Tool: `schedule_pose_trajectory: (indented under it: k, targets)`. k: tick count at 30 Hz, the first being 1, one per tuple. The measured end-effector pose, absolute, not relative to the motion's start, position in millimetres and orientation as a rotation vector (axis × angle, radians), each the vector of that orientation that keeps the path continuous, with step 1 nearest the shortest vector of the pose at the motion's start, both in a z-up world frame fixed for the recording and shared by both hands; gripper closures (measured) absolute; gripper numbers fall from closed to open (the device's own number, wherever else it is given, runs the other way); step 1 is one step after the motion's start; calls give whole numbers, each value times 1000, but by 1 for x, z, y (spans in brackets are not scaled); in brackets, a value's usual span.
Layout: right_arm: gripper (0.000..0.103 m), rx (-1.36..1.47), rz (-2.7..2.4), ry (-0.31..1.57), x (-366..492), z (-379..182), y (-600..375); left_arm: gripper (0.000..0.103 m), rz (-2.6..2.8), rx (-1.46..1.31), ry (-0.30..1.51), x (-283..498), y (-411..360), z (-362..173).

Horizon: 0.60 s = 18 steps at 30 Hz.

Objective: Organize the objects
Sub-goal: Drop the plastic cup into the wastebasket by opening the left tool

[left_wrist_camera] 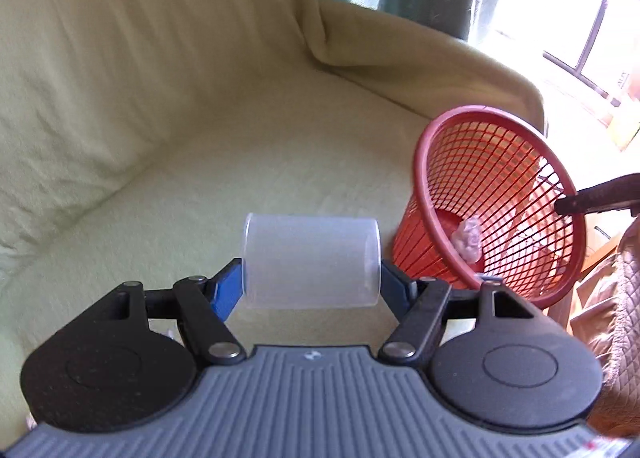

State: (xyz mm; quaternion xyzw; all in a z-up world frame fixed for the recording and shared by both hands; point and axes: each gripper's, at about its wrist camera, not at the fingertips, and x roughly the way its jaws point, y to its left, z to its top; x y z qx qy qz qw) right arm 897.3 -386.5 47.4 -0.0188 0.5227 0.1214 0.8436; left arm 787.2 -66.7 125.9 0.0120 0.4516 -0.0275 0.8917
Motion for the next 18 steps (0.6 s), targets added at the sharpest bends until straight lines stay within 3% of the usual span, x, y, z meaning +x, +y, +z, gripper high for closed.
schedule_pose_trajectory:
  k: [7,10,18]
  targets:
    - [94,-38,259,1098,902,44,-386,35,-238,-21,850,809,-119,148]
    - [94,-35,257,1098,903,43,-386,29,-271,-24,859,817,-133,146]
    - [94,-36,253,1095,909,39,-384,28,-202,5,925,811,-118,128]
